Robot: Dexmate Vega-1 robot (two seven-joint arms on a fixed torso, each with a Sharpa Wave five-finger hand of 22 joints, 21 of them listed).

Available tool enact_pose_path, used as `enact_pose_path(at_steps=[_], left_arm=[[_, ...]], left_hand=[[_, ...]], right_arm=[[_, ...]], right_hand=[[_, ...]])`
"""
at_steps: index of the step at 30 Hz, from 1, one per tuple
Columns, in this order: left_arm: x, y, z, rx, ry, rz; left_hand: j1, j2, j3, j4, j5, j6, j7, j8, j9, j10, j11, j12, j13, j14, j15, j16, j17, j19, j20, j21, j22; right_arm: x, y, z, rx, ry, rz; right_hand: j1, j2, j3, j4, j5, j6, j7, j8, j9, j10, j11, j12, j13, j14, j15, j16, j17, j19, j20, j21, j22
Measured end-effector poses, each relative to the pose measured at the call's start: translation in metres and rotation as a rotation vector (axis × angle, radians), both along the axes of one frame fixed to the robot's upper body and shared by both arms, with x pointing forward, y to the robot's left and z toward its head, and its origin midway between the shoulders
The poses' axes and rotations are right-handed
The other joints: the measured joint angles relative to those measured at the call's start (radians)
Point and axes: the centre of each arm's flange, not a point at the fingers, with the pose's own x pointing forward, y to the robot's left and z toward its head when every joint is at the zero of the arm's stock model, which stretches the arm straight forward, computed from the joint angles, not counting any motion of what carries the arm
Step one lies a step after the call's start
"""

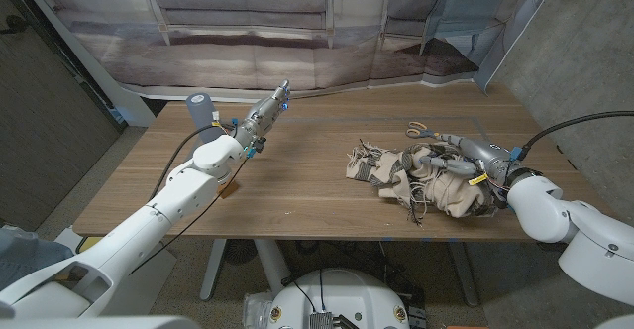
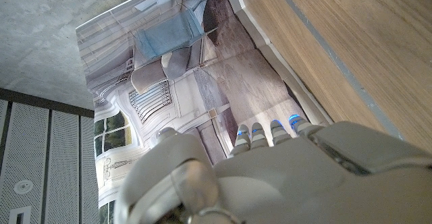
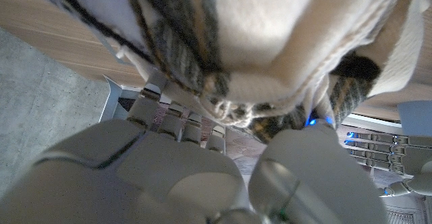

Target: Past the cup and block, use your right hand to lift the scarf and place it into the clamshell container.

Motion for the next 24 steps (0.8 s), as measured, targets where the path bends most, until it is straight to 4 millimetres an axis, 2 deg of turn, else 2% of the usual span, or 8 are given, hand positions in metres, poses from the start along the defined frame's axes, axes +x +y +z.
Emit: enact_pose_path(at_steps=[4, 12, 14, 24], left_arm=[[0.000, 0.000, 0.000, 0.000, 0.001, 0.000], [0.000, 0.000, -0.002, 0.000, 0.003, 0.000], [0.000, 0.000, -0.002, -0.001, 0.003, 0.000], [-0.003, 0.000, -0.002, -0.001, -0.001, 0.002]], left_hand=[[0.000, 0.000, 0.000, 0.000, 0.000, 0.000, 0.000, 0.000, 0.000, 0.000, 0.000, 0.000, 0.000, 0.000, 0.000, 0.000, 0.000, 0.000, 0.000, 0.000, 0.000], [0.000, 0.000, 0.000, 0.000, 0.000, 0.000, 0.000, 0.000, 0.000, 0.000, 0.000, 0.000, 0.000, -0.004, -0.004, 0.000, 0.000, 0.000, 0.000, 0.000, 0.000], [0.000, 0.000, 0.000, 0.000, 0.000, 0.000, 0.000, 0.000, 0.000, 0.000, 0.000, 0.000, 0.000, -0.004, -0.004, 0.000, 0.000, 0.000, 0.000, 0.000, 0.000], [0.004, 0.004, 0.000, 0.000, 0.000, 0.000, 0.000, 0.000, 0.000, 0.000, 0.000, 0.000, 0.000, -0.004, -0.004, 0.000, 0.000, 0.000, 0.000, 0.000, 0.000]], right_arm=[[0.000, -0.001, 0.000, 0.002, 0.001, 0.000], [-0.004, -0.003, 0.003, 0.002, -0.014, -0.006], [-0.006, -0.003, 0.004, 0.003, -0.019, -0.006], [-0.014, -0.006, 0.007, 0.024, -0.063, -0.011]], right_hand=[[-0.001, 0.001, -0.005, -0.004, 0.004, 0.000, 0.000, 0.000, -0.003, 0.000, 0.000, 0.000, -0.005, 0.000, 0.000, 0.000, 0.000, 0.000, 0.000, -0.002, 0.000], [-0.018, 0.007, -0.012, 0.004, 0.008, 0.007, -0.007, 0.008, -0.007, 0.001, -0.001, 0.003, -0.014, -0.011, -0.001, 0.000, -0.005, 0.000, 0.000, -0.010, 0.000], [-0.020, 0.010, -0.020, 0.004, 0.008, 0.008, -0.008, 0.008, -0.007, 0.008, -0.008, 0.008, -0.018, -0.011, -0.001, 0.000, -0.005, 0.000, 0.000, -0.013, 0.000], [-0.035, 0.024, -0.028, 0.011, 0.020, 0.021, -0.013, 0.015, -0.012, 0.023, -0.015, 0.016, -0.032, -0.005, -0.006, 0.004, -0.005, 0.007, -0.008, -0.021, 0.005]])
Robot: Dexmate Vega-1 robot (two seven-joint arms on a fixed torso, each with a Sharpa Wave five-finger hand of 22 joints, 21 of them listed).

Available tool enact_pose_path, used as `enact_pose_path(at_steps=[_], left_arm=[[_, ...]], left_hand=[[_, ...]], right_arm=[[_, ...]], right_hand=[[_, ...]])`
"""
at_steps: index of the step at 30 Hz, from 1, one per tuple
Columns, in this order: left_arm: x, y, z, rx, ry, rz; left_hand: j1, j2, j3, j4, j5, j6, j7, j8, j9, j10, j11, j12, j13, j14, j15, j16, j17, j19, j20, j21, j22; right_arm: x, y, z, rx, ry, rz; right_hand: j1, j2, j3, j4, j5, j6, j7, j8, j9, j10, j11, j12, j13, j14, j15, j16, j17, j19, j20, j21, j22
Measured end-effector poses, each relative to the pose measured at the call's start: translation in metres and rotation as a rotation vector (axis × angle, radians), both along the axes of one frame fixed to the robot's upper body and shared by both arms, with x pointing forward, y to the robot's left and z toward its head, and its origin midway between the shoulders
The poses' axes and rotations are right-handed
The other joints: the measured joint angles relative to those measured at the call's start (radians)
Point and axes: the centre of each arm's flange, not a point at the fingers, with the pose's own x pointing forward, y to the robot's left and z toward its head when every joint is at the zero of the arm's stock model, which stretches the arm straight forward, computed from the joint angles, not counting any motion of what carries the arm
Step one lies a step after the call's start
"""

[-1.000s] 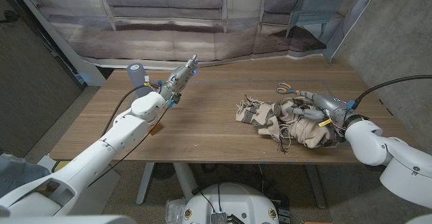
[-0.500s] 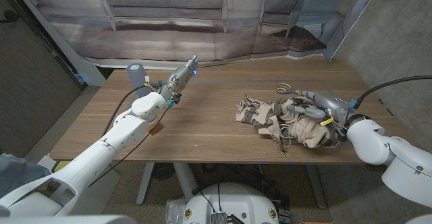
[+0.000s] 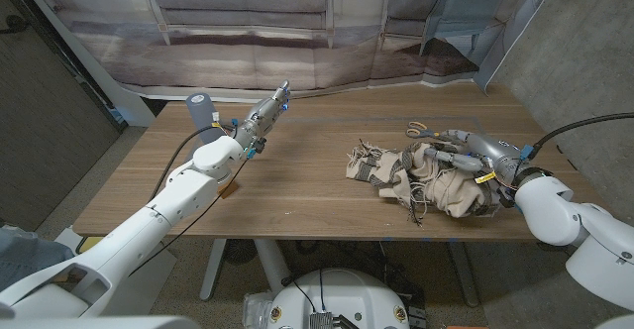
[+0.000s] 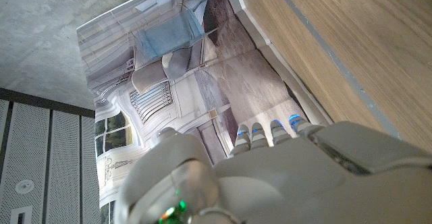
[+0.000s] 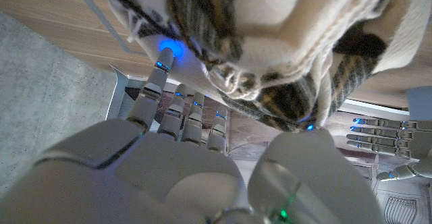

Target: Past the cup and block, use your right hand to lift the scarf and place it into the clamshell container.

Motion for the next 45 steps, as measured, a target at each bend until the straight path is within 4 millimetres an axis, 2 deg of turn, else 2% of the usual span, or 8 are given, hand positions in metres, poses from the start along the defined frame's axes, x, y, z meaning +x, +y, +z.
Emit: enact_pose_path(at_steps=[18, 45], left_arm=[[-0.007, 0.003, -0.002, -0.003, -0.006, 0.008], [-0.012, 0.004, -0.005, -0.012, -0.010, 0.010]], left_hand=[[0.005, -0.005, -0.003, 0.003, 0.000, 0.005, 0.005, 0.000, 0.000, 0.000, 0.000, 0.000, 0.000, 0.000, 0.000, 0.000, 0.000, 0.000, 0.000, 0.000, 0.000], [0.005, -0.005, -0.003, 0.003, 0.000, 0.005, 0.005, 0.000, 0.000, 0.000, 0.000, 0.000, 0.000, 0.000, 0.000, 0.000, 0.000, 0.000, 0.000, 0.000, 0.000]], right_arm=[[-0.003, 0.000, 0.008, 0.031, -0.075, 0.012], [-0.015, 0.003, 0.031, 0.006, -0.169, 0.017]], right_hand=[[-0.030, 0.030, -0.008, 0.008, 0.011, 0.012, -0.002, 0.008, -0.005, 0.016, -0.005, 0.007, -0.017, 0.000, 0.000, 0.000, -0.005, 0.003, -0.004, -0.012, 0.000], [-0.047, 0.047, -0.012, 0.012, 0.025, 0.023, -0.002, 0.008, -0.014, 0.025, -0.007, 0.006, -0.037, 0.000, 0.000, 0.000, -0.005, 0.011, 0.004, -0.029, 0.000]])
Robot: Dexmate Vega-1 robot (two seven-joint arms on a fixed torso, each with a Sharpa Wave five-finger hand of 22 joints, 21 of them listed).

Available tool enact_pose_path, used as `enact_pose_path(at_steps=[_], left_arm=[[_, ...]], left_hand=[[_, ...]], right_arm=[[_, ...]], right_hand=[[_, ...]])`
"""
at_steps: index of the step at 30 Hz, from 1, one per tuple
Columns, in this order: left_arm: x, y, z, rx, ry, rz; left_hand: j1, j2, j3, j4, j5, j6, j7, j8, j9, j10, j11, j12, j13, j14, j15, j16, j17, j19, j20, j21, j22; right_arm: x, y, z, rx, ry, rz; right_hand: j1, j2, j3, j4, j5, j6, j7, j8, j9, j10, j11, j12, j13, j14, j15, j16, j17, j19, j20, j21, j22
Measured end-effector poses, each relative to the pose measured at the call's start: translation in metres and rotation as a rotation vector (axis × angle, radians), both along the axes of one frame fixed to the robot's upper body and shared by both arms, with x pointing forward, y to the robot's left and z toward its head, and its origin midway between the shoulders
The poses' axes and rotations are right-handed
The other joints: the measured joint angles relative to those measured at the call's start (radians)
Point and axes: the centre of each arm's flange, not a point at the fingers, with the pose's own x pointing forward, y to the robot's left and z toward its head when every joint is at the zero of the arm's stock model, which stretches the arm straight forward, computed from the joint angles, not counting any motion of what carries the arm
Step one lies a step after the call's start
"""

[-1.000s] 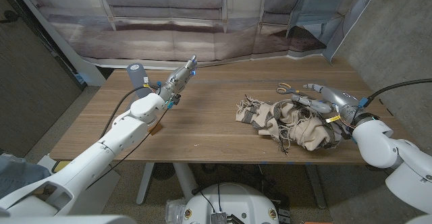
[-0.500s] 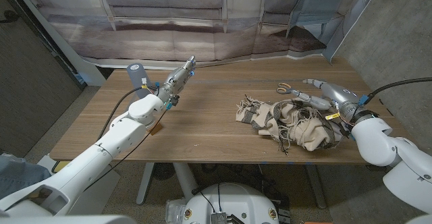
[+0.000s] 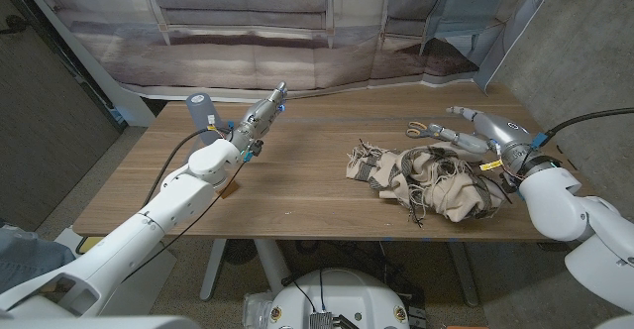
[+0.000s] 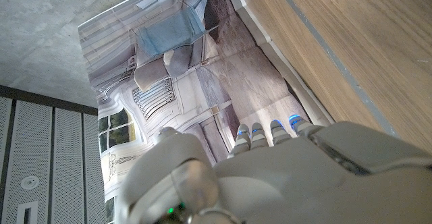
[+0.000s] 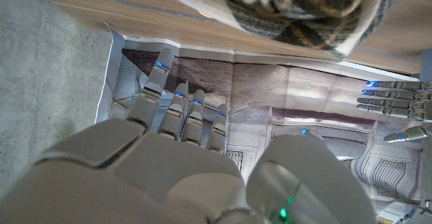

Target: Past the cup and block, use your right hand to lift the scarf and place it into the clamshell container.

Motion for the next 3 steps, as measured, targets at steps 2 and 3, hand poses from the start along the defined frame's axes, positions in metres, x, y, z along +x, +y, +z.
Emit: enact_pose_path(at_steps=[2, 3], left_arm=[[0.0004, 0.0000, -0.0003, -0.001, 0.000, -0.001], [0.0001, -0.0001, -0.0001, -0.001, -0.002, -0.002]], left_hand=[[0.000, 0.000, 0.000, 0.000, 0.000, 0.000, 0.000, 0.000, 0.000, 0.000, 0.000, 0.000, 0.000, 0.000, 0.000, 0.000, 0.000, 0.000, 0.000, 0.000, 0.000], [0.000, 0.000, 0.000, 0.000, 0.000, 0.000, 0.000, 0.000, 0.000, 0.000, 0.000, 0.000, 0.000, 0.000, 0.000, 0.000, 0.000, 0.000, 0.000, 0.000, 0.000]], right_arm=[[-0.0010, 0.0003, 0.0007, -0.002, -0.004, -0.001], [-0.0014, 0.0005, 0.0010, 0.000, -0.005, 0.000]], right_hand=[[0.000, 0.000, 0.000, 0.000, 0.000, 0.004, -0.004, 0.000, 0.000, 0.000, 0.000, 0.000, 0.000, 0.000, 0.000, 0.000, -0.002, 0.000, 0.000, 0.000, 0.000], [0.000, 0.000, 0.000, 0.000, 0.000, 0.004, -0.004, 0.000, 0.000, 0.004, -0.004, 0.000, 0.000, 0.000, 0.000, 0.000, -0.004, 0.000, 0.000, 0.000, 0.000]])
